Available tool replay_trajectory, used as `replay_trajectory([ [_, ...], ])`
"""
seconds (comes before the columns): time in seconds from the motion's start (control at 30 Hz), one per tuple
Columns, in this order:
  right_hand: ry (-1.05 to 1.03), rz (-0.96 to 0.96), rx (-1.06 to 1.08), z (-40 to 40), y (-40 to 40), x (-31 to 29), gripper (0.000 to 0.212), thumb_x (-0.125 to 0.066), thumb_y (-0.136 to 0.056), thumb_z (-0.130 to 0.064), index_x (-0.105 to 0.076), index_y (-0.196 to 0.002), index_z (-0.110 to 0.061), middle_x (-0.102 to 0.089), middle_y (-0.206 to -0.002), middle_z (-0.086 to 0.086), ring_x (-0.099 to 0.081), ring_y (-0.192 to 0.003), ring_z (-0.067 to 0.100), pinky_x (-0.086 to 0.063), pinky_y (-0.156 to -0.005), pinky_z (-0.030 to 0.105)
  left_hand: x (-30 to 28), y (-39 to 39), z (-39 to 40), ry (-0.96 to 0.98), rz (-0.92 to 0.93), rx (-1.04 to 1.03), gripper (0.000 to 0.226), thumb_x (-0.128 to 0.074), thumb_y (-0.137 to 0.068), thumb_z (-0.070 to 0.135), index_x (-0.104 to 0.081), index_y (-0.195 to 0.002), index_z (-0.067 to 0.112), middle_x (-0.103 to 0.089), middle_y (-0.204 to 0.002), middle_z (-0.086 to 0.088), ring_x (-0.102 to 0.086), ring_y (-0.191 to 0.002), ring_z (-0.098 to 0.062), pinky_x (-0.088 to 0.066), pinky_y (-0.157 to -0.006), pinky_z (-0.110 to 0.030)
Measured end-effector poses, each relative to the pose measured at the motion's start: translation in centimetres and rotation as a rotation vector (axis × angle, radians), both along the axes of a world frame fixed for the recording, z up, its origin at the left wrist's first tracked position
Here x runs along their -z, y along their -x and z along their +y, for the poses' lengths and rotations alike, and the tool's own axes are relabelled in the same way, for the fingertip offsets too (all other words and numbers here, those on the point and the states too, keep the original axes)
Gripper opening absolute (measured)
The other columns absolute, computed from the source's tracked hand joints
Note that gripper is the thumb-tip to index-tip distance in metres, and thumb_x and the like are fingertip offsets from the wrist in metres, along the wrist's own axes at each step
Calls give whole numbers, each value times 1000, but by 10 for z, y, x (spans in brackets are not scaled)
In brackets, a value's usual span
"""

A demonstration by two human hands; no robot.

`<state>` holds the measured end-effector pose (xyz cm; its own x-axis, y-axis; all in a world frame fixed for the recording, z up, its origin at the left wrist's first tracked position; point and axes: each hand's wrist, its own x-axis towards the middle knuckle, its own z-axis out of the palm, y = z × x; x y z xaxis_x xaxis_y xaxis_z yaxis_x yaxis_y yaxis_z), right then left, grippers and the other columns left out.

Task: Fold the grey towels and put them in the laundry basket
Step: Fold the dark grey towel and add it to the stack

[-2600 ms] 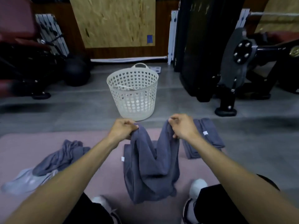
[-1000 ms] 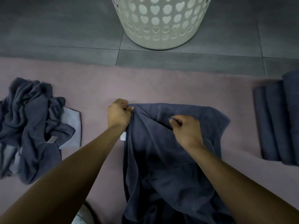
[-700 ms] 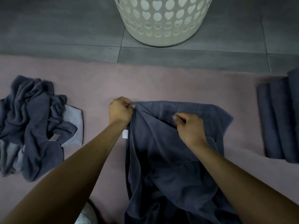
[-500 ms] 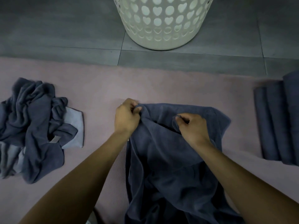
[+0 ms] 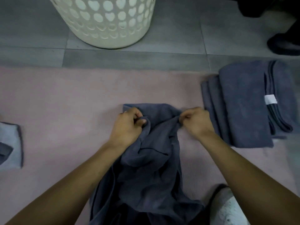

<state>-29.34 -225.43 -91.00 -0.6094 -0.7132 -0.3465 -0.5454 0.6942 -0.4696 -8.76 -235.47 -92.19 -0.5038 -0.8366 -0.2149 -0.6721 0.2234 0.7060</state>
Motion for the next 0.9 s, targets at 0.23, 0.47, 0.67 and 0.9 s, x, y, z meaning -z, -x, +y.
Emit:
replay_trajectory([
  [0.23, 126, -67, 278, -4, 4, 16, 14, -63, -85, -5, -77, -85, -7, -70, -80, 0, -64, -75, 13, -45, -61, 6, 9, 7, 7, -6, -1, -39, 13, -67, -88, 19, -60, -77, 18, -59, -68, 15, -54, -64, 4, -37, -55, -3],
  [0.47, 11, -32, 313, -12, 4, 30, 11, -60, -85, -11, -69, -84, -3, -70, -90, 15, -67, -84, 30, -58, -75, 38, 23, 4, 11, -14, -7, -102, 12, -65, -89, 13, -61, -78, 15, -62, -74, 7, -52, -65, -4, -34, -58, 0],
  [0.67, 130, -37, 259, -4, 2, 33, 15, -68, -84, -15, -67, -98, -15, -71, -93, 8, -67, -85, 24, -57, -81, 38, 26, 1, 14, -15, 30, -115, 8, -64, -90, 14, -62, -82, 12, -63, -76, 5, -55, -68, -8, -35, -60, -7],
  [0.9, -35, 32, 210, -16, 0, 34, 13, -59, -87, -11, -63, -99, -8, -65, -106, 13, -63, -94, 30, -48, -76, 27, 28, 1, 15, -34, 66, -130, 11, -65, -90, 15, -59, -80, 16, -61, -74, 9, -56, -67, -6, -38, -61, -7],
])
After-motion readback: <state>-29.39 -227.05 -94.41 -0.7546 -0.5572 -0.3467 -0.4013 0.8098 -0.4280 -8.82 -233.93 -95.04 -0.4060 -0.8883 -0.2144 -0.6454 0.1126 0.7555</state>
